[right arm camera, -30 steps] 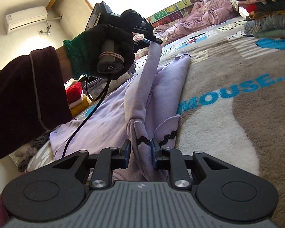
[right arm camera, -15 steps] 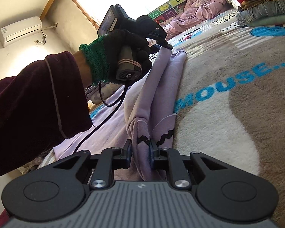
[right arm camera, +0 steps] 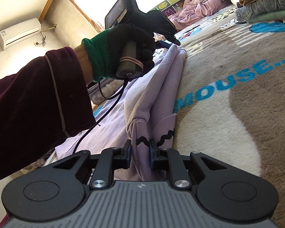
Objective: Fold clothes
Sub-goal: 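Lift the sleeve cuff up with the left tool, then lower the sleeve cuff onto the ribbed hem and open the left tool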
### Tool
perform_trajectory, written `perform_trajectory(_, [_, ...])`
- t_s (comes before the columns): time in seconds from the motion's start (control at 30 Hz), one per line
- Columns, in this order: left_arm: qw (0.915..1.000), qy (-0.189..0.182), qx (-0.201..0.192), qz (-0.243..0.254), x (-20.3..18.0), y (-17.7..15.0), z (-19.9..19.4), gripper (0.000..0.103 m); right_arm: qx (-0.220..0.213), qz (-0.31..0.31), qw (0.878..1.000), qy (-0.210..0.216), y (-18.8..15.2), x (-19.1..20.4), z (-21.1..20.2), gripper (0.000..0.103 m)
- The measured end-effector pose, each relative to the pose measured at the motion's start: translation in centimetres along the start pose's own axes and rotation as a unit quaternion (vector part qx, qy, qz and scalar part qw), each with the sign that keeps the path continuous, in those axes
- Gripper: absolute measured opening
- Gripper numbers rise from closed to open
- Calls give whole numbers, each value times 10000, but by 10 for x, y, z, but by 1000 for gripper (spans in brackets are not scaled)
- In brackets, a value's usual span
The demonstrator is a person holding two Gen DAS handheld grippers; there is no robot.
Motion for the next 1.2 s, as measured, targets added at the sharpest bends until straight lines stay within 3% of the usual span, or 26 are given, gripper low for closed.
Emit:
perform_trajectory(0.3, [9994,1,28,331,7,6,16,14,-55,179,9998,37,0,-3,-1,19])
perform_trajectory(0.5, [9930,162,259,1141,-14,-2,52,15,-50,162,9998,37,-1,-4,0,19])
perform_trajectory(0.7, [9878,219,399,1489,-19,-1,62,16,-28,158,9999,48,0,-4,1,19])
perform_trajectory(0.93, [9970,-168,107,748,17,14,19,16,-42,250,9997,61,2,-5,1,19])
perform_trajectory(1.03, [9995,-218,145,171,45,13,11,16,-79,326,9994,64,3,-4,-1,20])
perform_trajectory(1.2, [9956,-445,499,-656,82,5,24,16,-250,153,9995,-119,6,9,-15,35])
Point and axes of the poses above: each gripper's, at about its wrist camera, not at the fingertips, and z roughly the way its jaws point, x to its left, y to its top, the point moved 1 cm from there along z, roughly the way its jaws point, and after that the axes turned 10 degrees about y, right-handed, at the moved point
